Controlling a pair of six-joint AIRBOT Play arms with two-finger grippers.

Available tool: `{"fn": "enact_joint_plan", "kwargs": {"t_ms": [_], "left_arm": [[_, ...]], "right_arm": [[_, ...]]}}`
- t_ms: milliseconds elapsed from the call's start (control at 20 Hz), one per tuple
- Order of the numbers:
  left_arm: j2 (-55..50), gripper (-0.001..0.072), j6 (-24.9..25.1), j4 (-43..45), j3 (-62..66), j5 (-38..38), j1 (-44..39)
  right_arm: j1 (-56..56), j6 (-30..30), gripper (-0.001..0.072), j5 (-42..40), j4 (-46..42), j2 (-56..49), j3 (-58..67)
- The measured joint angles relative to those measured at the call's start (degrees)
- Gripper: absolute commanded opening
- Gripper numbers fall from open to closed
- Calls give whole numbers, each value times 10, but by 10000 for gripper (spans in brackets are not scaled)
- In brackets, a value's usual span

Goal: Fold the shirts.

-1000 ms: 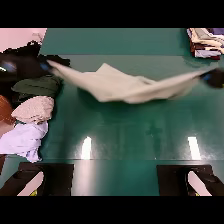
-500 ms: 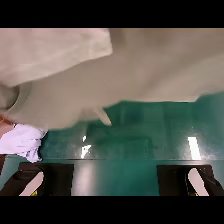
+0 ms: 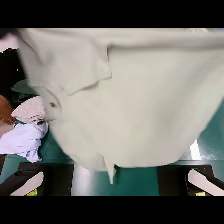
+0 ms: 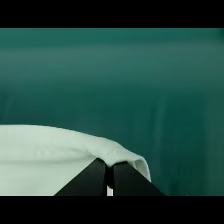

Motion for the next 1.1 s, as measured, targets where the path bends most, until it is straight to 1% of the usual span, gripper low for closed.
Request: {"fn": "enact_joint_plan", "kwargs": {"t_ms": [100, 200, 300, 450, 550, 650, 750, 900, 1000, 1100], "left_arm": [[-70, 26, 6, -7, -26, -4, 0], [-139, 26, 18, -22, -39, 8, 0], [-199, 26, 41, -46, -46, 47, 0], [-272, 26, 63, -81, -43, 138, 0], [-303, 26, 70, -97, -32, 192, 0], [-320, 26, 80, -105, -24, 218, 1], [-328, 24, 92, -107, -15, 206, 5], [-334, 24, 102, -72, -17, 129, 10], [-336, 24, 104, -45, -38, 87, 11], [-336, 25, 106, -32, -71, 66, 11]], "right_arm": [[28, 10, 18, 7, -21, -57, -47], [43, 16, 18, -7, -28, -109, -72], [53, 19, 18, -32, -35, -171, -74], [59, 21, 18, -75, -38, -250, -38], [59, 21, 18, -101, -38, -290, -2], [61, 14, 18, -112, -40, -316, 28], [62, -3, 18, -113, -39, -329, 45], [64, -20, 18, -83, -57, -337, 42], [68, -26, 18, -68, -80, -329, 11], [69, -29, 19, -71, -97, -310, -37]]}}
